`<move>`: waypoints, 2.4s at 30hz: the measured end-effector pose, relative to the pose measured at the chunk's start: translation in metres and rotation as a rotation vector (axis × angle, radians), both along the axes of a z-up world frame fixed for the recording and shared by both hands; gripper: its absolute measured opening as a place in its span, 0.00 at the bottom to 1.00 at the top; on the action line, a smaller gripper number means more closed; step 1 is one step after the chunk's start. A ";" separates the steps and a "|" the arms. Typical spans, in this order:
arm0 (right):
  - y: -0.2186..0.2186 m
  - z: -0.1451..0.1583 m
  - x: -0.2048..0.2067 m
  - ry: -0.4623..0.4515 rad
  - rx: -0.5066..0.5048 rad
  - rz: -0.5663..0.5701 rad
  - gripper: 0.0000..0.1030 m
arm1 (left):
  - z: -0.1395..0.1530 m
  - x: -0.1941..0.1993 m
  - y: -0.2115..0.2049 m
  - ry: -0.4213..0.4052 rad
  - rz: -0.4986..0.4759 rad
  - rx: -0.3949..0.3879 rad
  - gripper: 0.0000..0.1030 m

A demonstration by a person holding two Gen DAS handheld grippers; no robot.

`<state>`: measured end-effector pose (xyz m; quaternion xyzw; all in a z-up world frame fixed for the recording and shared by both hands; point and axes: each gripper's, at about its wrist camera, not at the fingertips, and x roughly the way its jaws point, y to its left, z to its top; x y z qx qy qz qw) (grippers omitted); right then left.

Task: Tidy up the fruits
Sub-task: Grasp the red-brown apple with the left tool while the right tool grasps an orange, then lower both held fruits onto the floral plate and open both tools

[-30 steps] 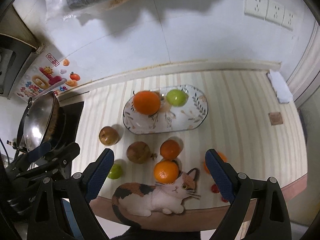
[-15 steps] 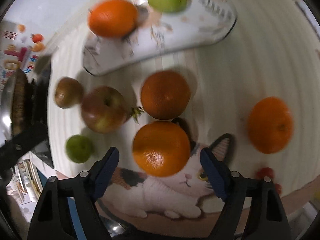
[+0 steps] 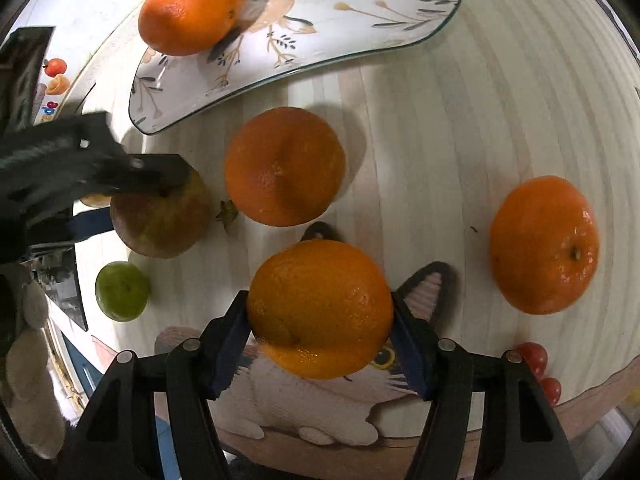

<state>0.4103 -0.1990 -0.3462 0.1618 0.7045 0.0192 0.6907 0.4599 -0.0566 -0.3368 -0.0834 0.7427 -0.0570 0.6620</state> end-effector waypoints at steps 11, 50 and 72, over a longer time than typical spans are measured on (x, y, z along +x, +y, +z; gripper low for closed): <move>-0.006 0.005 -0.017 0.034 -0.014 0.046 0.66 | 0.017 -0.086 -0.022 -0.113 -0.207 0.129 0.57; -0.062 0.092 0.097 -0.207 -0.085 0.018 0.66 | 0.092 0.051 0.004 -0.273 -0.145 0.120 0.57; -0.065 0.014 0.169 -0.074 -0.161 0.070 0.89 | 0.059 0.079 0.011 -0.207 -0.060 0.182 0.58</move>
